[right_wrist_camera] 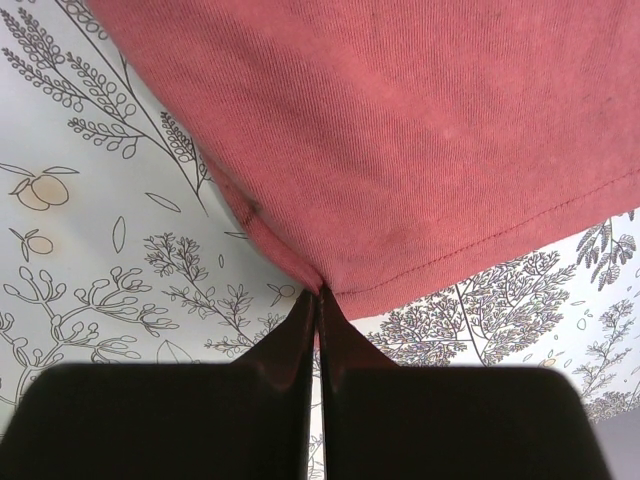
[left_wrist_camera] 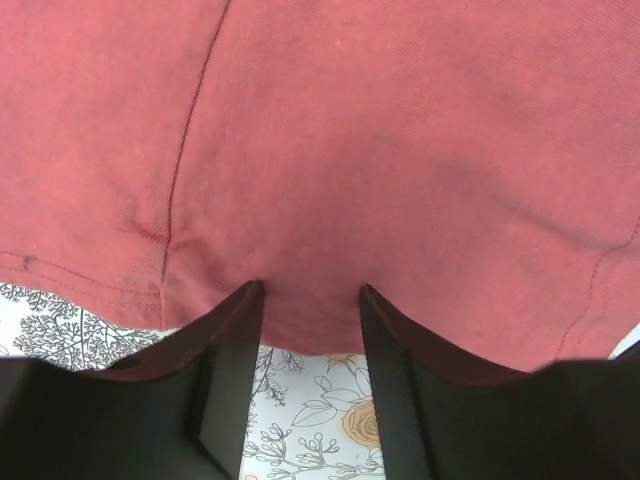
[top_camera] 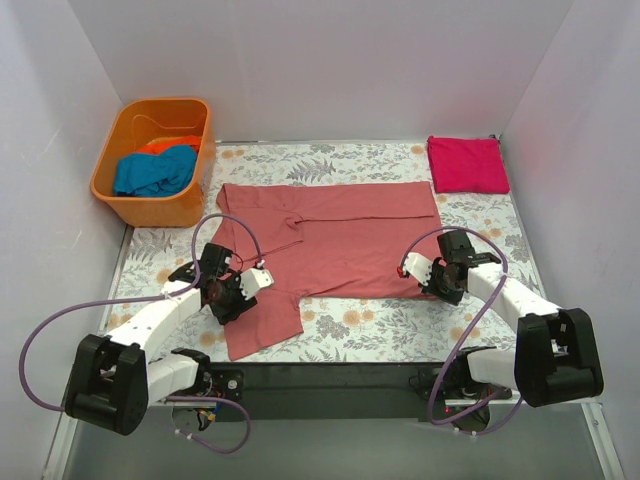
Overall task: Fold and stack the t-shirts
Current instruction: Fold the tshirt
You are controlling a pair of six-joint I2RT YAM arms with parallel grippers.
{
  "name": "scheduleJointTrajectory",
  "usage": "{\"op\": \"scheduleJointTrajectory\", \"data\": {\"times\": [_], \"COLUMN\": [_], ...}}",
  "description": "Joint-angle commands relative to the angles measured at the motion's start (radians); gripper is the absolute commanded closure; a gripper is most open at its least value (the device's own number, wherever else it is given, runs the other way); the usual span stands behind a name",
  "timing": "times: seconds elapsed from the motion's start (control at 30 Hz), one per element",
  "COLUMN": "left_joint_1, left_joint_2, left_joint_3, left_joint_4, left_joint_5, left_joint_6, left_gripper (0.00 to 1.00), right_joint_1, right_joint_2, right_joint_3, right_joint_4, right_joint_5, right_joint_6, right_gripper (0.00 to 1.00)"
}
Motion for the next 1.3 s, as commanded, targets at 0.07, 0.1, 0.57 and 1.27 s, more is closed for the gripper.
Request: {"op": "scheduleJointTrajectory", "data": {"times": [0.07, 0.1, 0.57, 1.27], "left_joint_1": [-0.006, -0.006, -0.005, 0.09], "left_joint_2": [0.039, 0.033, -0.173, 0.121], "left_joint_3": [-0.061, -0.06, 0.138, 0.519], "left_joint_4": [0.008, -0.013, -0.319, -0.193], "left_joint_5": [-0.028, -0.026, 0.014, -0.02], "left_joint_6": [0.062, 0.063, 0.054, 0.051], "left_gripper": [0.76, 0.82, 1.0, 1.0], "right_joint_1": [0.005, 0.004, 0.001, -0.078], "right_joint_2": [0.015, 0.01, -0.234, 0.047], "right_joint_3": [0.017, 0.017, 0.011, 0.366], "right_joint_4": [-0.023, -0.03, -0.194, -0.234], "right_joint_5": [-0.011, -0.011, -0.017, -0.04], "right_joint_6": [0.001, 0.0, -0.064, -0.195], "right_gripper": [0.99, 0.99, 0.99, 0.99]}}
